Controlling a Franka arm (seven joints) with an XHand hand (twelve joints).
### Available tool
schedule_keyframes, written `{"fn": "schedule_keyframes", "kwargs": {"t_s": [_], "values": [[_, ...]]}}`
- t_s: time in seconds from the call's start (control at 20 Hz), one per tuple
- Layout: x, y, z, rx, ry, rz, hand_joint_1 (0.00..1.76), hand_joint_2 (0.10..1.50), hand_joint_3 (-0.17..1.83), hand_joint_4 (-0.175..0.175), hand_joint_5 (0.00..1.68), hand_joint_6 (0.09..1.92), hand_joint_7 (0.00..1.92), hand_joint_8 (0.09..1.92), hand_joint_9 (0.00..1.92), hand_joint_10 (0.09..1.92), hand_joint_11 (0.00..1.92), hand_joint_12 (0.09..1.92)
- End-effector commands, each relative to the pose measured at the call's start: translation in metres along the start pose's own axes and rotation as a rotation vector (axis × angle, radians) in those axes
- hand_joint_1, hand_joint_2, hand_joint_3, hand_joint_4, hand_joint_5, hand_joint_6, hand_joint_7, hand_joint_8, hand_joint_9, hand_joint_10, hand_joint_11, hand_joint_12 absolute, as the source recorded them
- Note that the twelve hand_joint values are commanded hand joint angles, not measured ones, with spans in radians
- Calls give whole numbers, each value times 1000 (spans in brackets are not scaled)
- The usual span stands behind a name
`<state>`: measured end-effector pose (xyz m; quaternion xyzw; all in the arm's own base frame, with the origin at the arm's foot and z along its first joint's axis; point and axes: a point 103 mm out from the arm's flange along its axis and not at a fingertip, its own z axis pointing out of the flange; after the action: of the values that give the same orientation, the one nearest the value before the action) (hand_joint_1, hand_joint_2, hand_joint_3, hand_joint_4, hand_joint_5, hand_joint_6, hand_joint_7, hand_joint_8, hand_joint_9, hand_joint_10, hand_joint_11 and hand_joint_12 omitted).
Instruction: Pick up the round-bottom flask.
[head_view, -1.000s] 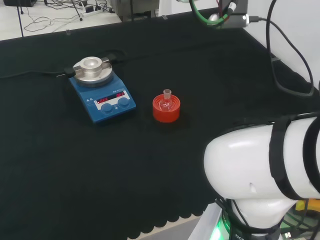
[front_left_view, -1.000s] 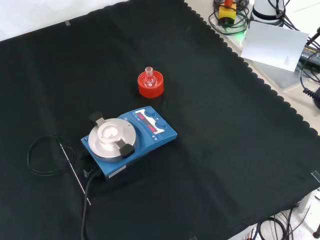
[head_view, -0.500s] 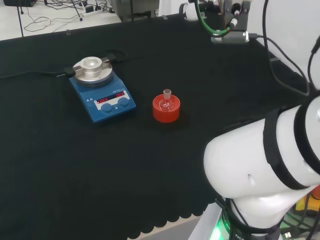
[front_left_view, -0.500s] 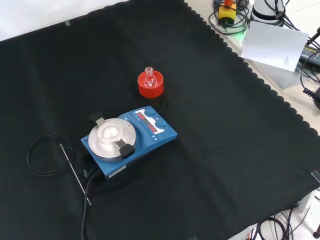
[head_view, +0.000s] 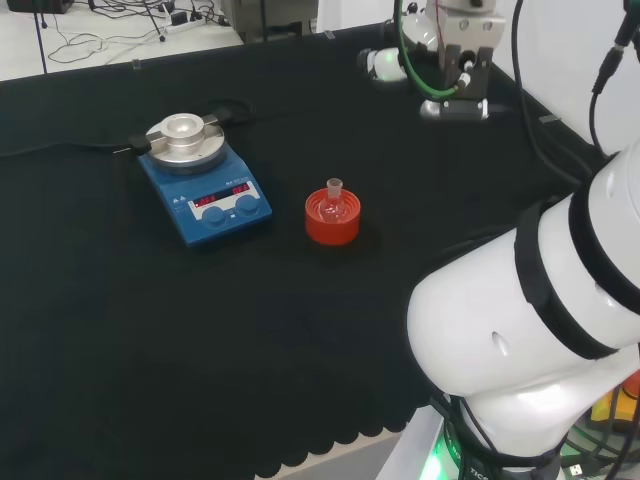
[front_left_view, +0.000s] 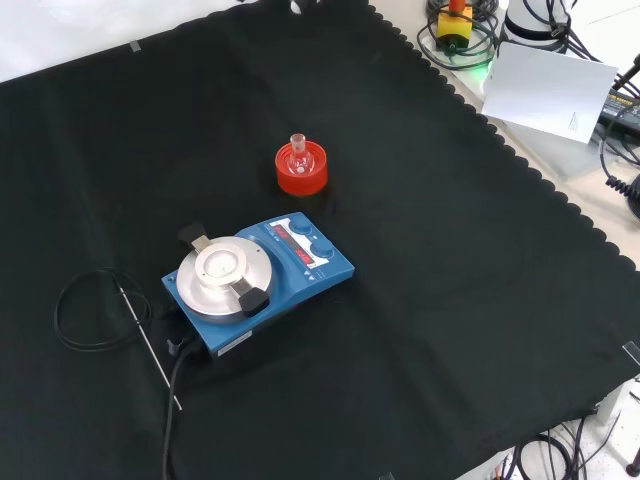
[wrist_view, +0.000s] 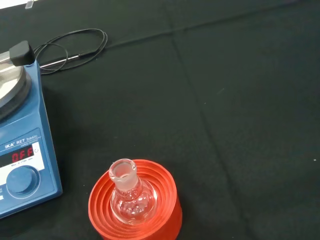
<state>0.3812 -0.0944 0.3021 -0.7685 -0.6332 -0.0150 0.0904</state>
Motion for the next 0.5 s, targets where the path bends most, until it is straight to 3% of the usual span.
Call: {"fn": "schedule_keyframes", "kwargs": {"t_s": [0.05,0.5], "values": [[-4,9,55,32,58,-1,323,1055,179,-21,308,87,27,470,158,665,0,1342],[0,23,100,64,104,-9,487,997,168,-31,357,87,59,503,201,685,0,1351]]}}
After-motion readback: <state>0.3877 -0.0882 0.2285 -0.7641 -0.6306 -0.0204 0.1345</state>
